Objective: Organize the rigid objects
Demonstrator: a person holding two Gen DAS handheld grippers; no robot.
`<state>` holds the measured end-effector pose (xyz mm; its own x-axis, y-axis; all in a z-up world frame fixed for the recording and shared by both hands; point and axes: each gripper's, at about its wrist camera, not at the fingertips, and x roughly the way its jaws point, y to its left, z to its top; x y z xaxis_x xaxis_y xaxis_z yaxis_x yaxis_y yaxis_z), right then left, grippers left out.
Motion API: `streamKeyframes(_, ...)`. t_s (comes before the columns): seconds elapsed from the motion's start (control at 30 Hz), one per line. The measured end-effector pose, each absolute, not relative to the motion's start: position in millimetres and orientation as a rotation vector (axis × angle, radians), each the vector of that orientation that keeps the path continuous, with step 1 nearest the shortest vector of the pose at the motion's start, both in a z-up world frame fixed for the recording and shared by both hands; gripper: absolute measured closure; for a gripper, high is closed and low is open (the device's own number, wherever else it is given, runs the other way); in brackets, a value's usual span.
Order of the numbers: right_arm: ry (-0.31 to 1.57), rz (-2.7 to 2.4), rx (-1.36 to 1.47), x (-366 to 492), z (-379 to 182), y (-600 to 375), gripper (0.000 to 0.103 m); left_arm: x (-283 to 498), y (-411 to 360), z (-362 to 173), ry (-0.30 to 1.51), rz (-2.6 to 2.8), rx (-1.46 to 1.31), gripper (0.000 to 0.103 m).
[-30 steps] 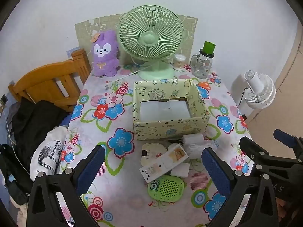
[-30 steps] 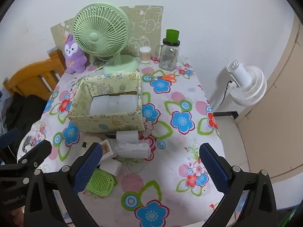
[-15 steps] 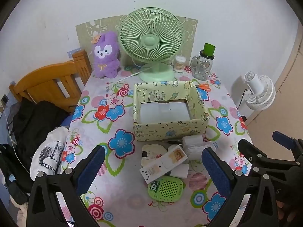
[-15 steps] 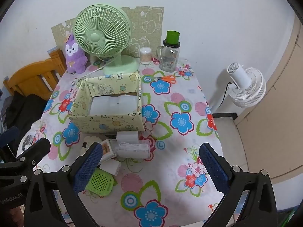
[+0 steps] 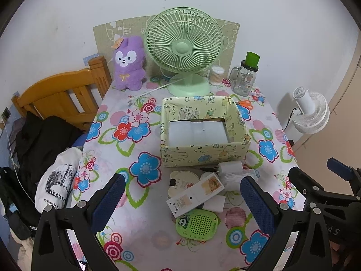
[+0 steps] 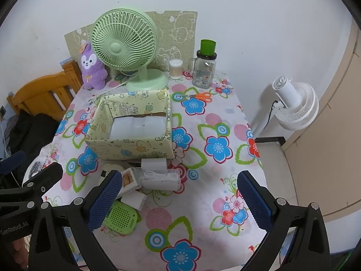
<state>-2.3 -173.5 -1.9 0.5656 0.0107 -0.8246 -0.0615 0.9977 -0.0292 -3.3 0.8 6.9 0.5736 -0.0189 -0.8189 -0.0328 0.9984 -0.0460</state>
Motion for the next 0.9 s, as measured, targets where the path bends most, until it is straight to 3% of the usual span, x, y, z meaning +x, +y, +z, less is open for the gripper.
streamKeyframes(0.9, 0.961, 0.047, -0.056, -2.6, 4.0, -176.2, 0.001, -5.1, -1.5, 12.7, 0.949, 0.011, -0.047, 0.004)
